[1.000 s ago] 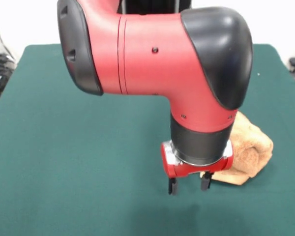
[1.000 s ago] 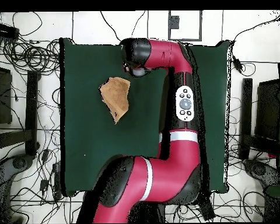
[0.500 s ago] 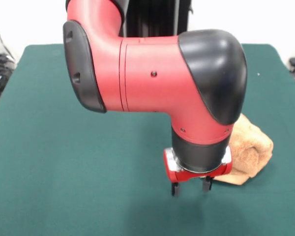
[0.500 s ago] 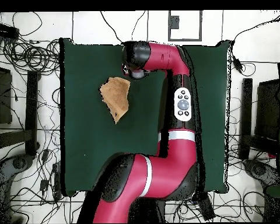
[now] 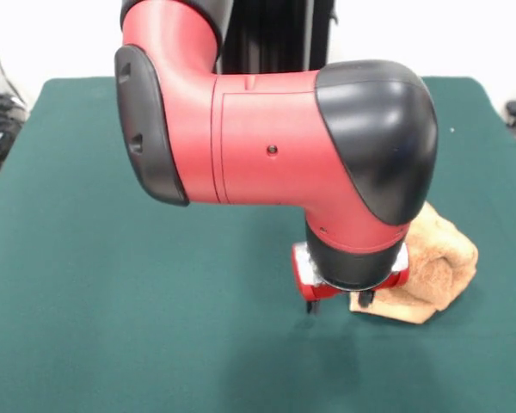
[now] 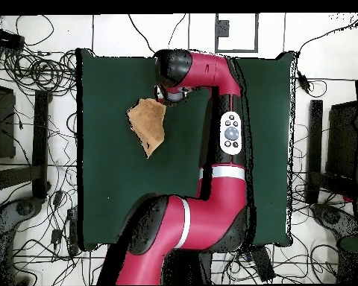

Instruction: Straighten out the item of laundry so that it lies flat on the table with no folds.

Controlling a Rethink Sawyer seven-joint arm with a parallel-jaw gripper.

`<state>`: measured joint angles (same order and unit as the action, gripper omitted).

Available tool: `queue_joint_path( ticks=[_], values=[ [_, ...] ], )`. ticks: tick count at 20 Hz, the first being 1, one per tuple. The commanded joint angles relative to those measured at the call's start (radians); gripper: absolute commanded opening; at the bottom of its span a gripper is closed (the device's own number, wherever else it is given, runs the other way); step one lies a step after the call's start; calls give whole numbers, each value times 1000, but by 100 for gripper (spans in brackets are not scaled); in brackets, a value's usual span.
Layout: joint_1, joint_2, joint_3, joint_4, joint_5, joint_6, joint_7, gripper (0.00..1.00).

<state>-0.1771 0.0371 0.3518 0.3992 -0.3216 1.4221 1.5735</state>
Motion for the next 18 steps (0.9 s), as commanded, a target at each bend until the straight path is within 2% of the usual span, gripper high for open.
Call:
queue_joint_path(
  ticks=[1, 9, 18],
  values=[
    [48, 3, 134, -8, 27, 124, -129, 100],
    [37, -4, 145, 39, 46, 45, -139, 100],
    [50, 17, 122, -3, 6, 115, -149, 100]
  ],
)
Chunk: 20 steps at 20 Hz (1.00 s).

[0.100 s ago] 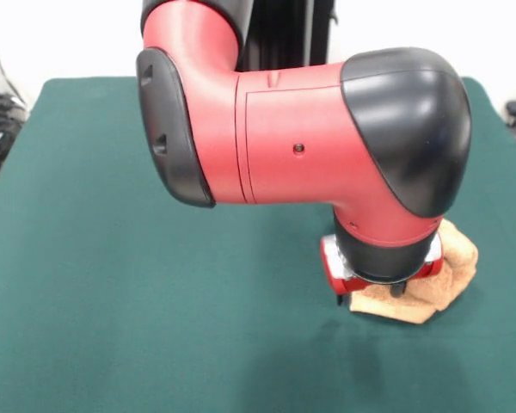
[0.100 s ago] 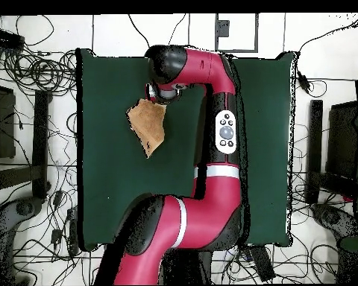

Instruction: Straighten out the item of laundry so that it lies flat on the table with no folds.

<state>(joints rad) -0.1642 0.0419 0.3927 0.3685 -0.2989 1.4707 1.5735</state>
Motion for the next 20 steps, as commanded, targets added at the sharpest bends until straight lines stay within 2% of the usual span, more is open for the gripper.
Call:
queue_joint_path(
  ticks=[1, 20],
  values=[
    [39, 16, 80, 21, -22, 75, -150, 100],
    [52, 52, 74, -18, -56, 104, -159, 100]
  ],
)
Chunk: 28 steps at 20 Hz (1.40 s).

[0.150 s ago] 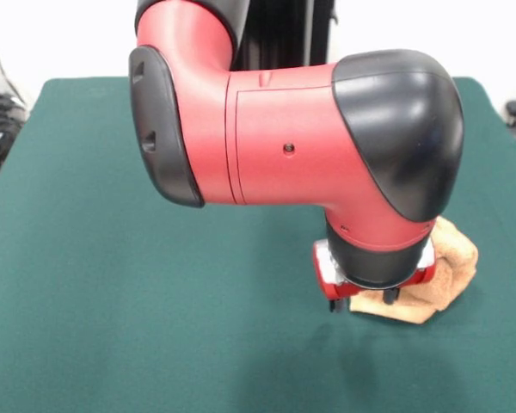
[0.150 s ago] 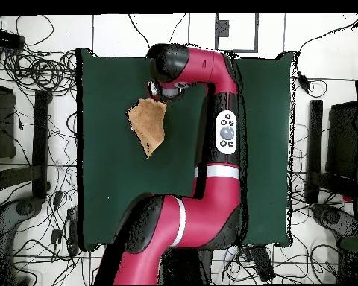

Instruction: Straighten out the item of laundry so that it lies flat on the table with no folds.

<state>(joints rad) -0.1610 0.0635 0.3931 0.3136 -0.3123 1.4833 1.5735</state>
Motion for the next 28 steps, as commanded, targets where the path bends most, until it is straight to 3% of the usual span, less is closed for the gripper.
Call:
queue_joint_path(
  ticks=[1, 19, 28],
  values=[
    [49, 33, 74, 37, -42, 90, -157, 100],
    [61, 87, 103, -24, -82, 190, -138, 100],
    [52, 116, 125, -18, -62, 72, -160, 100]
  ],
)
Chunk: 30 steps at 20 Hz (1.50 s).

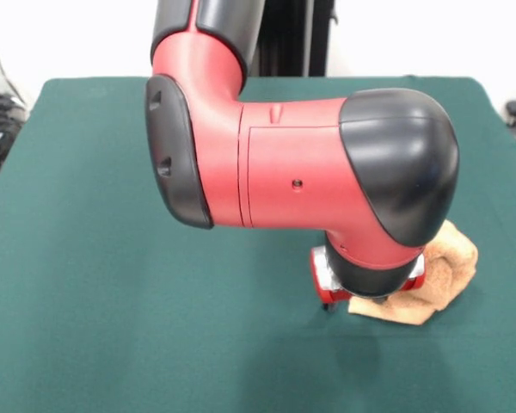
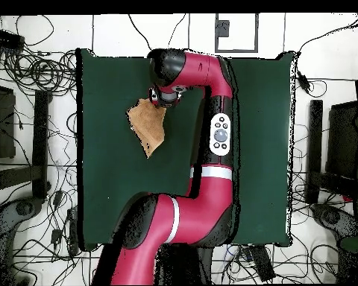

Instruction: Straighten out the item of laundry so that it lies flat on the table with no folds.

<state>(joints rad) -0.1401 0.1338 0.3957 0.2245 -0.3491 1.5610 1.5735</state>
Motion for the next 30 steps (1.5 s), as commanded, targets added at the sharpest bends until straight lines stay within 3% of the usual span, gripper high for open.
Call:
queue_joint_path(
  ticks=[1, 13, 14, 30],
  values=[
    [28, 50, 125, 72, -24, -20, -166, 100],
    [3, 83, 172, 94, 5, -185, -275, 100],
    [0, 82, 181, 97, 0, -187, -281, 0],
    [-3, 81, 196, 88, -13, -191, -299, 0]
  ],
)
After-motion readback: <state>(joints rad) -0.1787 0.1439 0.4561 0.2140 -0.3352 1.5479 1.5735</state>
